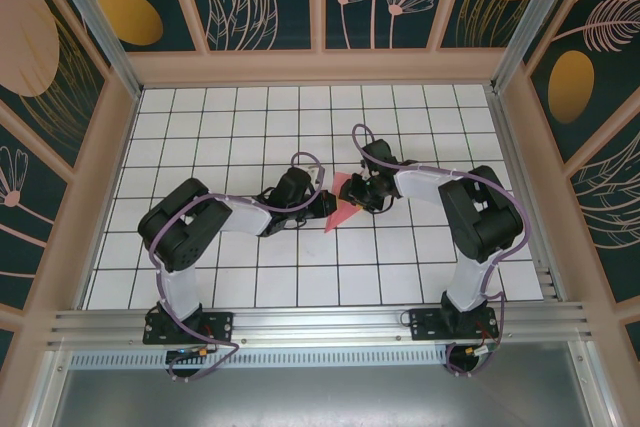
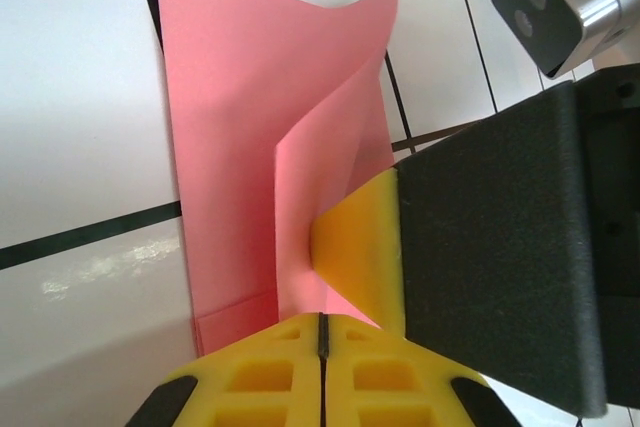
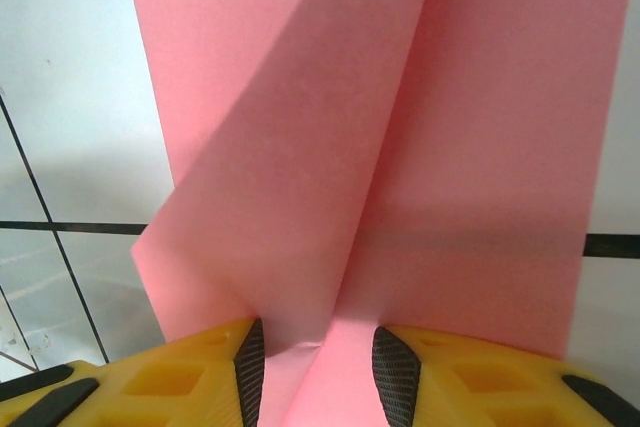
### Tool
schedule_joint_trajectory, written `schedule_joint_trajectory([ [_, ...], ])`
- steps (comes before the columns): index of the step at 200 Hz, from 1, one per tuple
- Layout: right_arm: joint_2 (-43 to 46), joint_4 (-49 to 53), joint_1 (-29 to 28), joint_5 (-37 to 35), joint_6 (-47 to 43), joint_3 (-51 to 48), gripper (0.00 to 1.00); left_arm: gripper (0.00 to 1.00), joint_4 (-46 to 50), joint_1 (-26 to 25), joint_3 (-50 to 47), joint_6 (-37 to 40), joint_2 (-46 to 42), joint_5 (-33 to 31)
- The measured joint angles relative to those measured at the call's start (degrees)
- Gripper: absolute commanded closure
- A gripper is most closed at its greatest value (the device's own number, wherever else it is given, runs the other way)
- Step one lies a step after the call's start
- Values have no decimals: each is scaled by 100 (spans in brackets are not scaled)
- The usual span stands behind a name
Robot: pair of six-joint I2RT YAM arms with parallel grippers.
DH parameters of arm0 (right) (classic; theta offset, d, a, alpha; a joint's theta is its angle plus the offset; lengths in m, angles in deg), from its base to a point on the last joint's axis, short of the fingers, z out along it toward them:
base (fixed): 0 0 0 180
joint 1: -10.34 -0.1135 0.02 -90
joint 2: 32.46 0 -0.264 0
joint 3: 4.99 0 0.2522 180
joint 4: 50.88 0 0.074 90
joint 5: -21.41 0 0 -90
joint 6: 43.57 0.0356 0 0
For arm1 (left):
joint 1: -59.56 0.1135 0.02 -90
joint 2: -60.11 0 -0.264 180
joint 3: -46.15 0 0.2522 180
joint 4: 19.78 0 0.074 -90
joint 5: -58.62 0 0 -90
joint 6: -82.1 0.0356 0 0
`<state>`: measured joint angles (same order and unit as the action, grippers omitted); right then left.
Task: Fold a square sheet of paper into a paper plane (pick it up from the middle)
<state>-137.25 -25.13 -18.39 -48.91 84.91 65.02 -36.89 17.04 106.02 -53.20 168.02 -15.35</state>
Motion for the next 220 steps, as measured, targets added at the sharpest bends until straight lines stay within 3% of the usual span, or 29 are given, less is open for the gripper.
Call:
schedule_joint_trajectory([
  [114,17,-61,7,81,-2,-13,54,97,341,0,96,2,90,-205],
  [220,-35,7,13,76,0,39,55,97,415,0,179,2,197,-214],
])
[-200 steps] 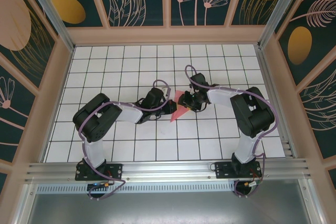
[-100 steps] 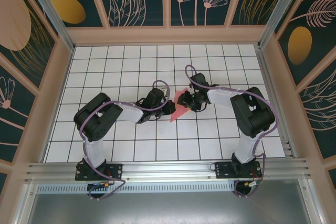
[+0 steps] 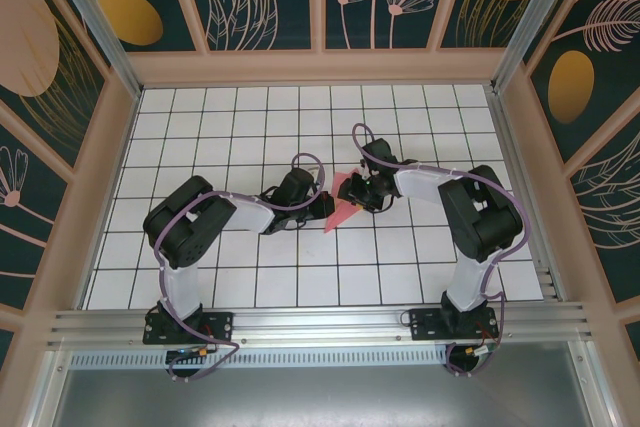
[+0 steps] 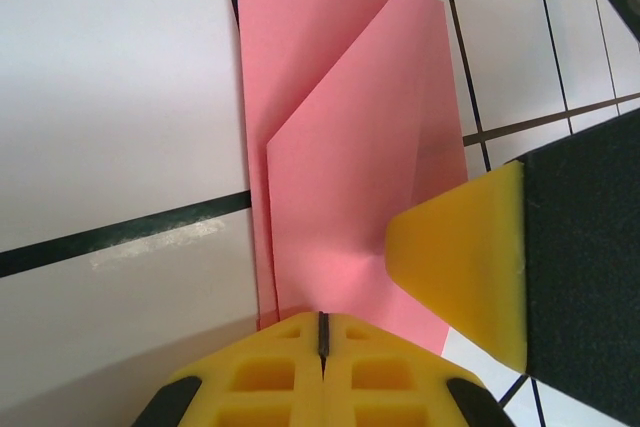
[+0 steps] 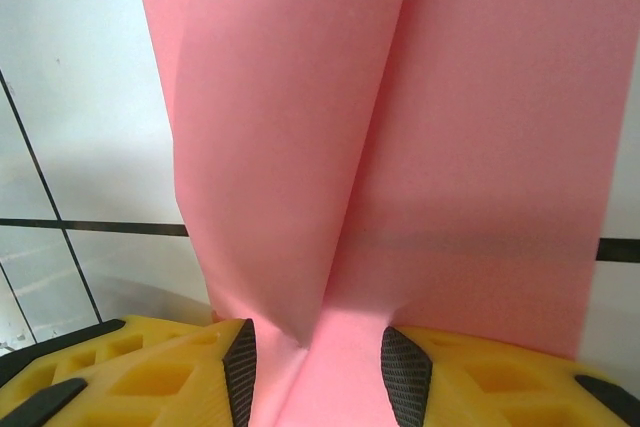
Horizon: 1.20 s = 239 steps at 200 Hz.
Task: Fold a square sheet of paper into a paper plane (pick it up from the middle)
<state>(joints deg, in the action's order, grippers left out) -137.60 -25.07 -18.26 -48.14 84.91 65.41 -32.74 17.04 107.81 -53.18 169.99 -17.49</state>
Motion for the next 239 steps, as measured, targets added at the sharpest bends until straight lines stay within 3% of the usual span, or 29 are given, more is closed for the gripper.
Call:
schedule_joint_trajectory([
  [103,-11,42,0,7,-2,42,56,100,162,0,85,2,11,-68],
  [168,586,284,138,-203,-136,52,56,100,297,0,142,173,11,-61],
  [184,931,197,236,-146,-223,52,61,100,308,0,149,199,11,-59],
  [213,1093,-201,273,107,-483,33,87,100,376,0,184,223,15,-63],
  [239,863,-459,273,417,-619,-87,94,100,496,0,247,258,22,-66],
])
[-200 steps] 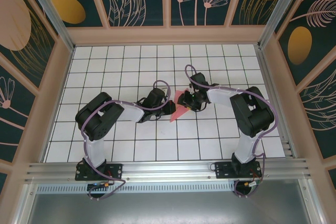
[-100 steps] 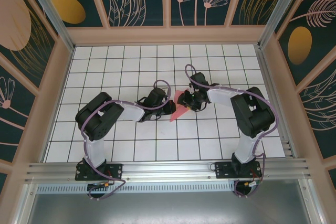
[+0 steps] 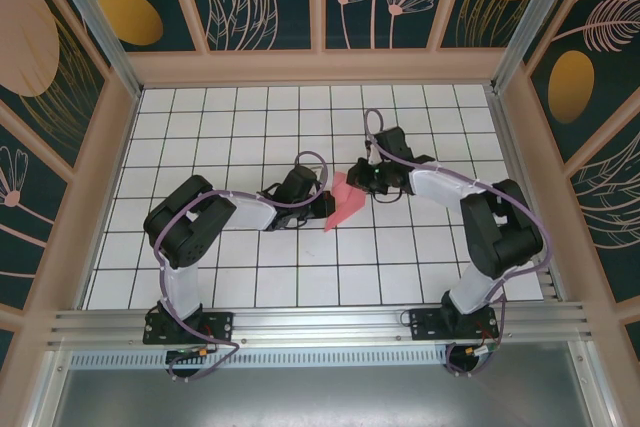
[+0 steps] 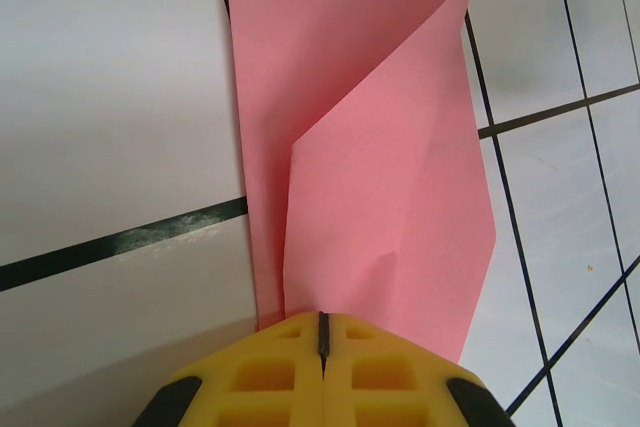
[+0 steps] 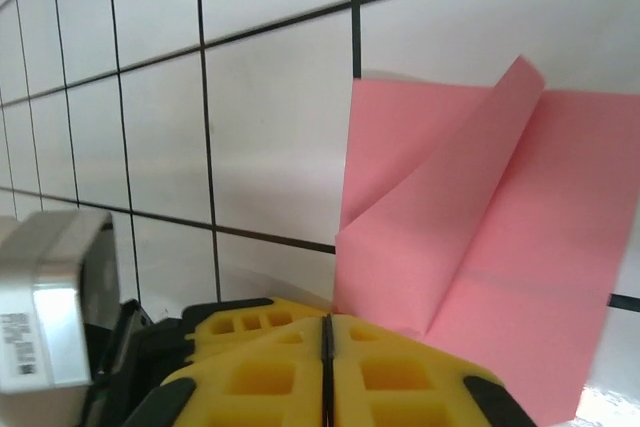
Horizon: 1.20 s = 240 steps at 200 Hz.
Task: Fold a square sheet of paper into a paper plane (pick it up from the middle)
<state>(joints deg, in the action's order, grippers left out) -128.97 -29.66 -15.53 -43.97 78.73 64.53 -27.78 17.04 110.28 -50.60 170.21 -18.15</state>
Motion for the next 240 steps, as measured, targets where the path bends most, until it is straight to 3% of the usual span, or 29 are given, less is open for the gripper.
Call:
schedule_joint_trajectory([
  [108,-992,-426,2,518,-350,-116,96,100,249,0,120,31,4,-17],
  [240,-1119,-612,205,754,-81,-107,96,99,535,0,315,269,9,-37],
])
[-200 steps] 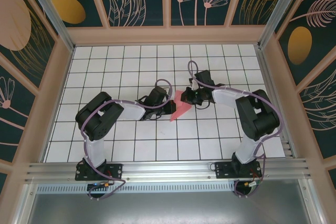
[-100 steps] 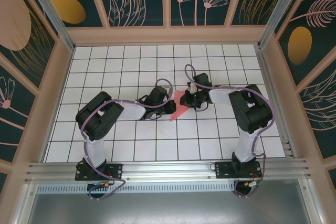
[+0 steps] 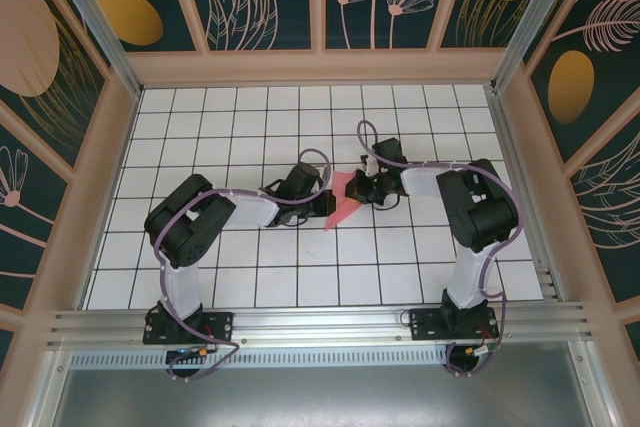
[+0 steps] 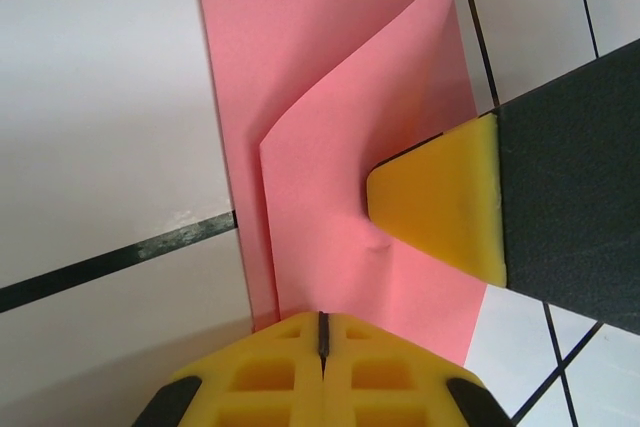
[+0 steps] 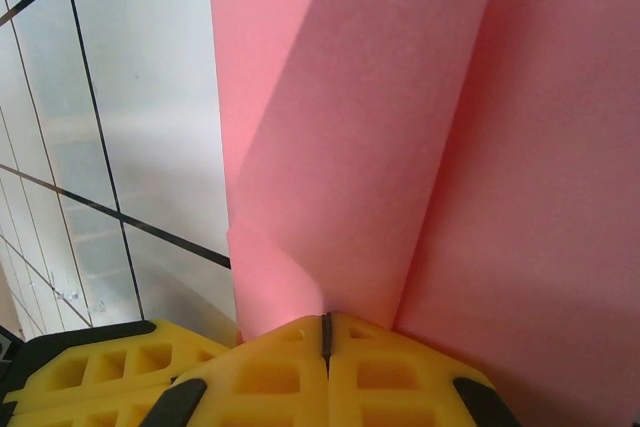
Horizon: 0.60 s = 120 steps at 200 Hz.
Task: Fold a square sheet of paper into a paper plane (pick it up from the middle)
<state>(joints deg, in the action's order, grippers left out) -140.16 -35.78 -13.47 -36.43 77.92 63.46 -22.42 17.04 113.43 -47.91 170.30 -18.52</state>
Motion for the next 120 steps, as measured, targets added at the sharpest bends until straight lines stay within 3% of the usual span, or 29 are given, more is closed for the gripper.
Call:
schedule_joint_trajectory([
  [28,59,-157,-103,-168,157,-85,96,95,120,0,50,13,-94,-59],
  [120,219,-424,-358,-514,575,-302,96,99,11,0,15,-66,-542,-184],
])
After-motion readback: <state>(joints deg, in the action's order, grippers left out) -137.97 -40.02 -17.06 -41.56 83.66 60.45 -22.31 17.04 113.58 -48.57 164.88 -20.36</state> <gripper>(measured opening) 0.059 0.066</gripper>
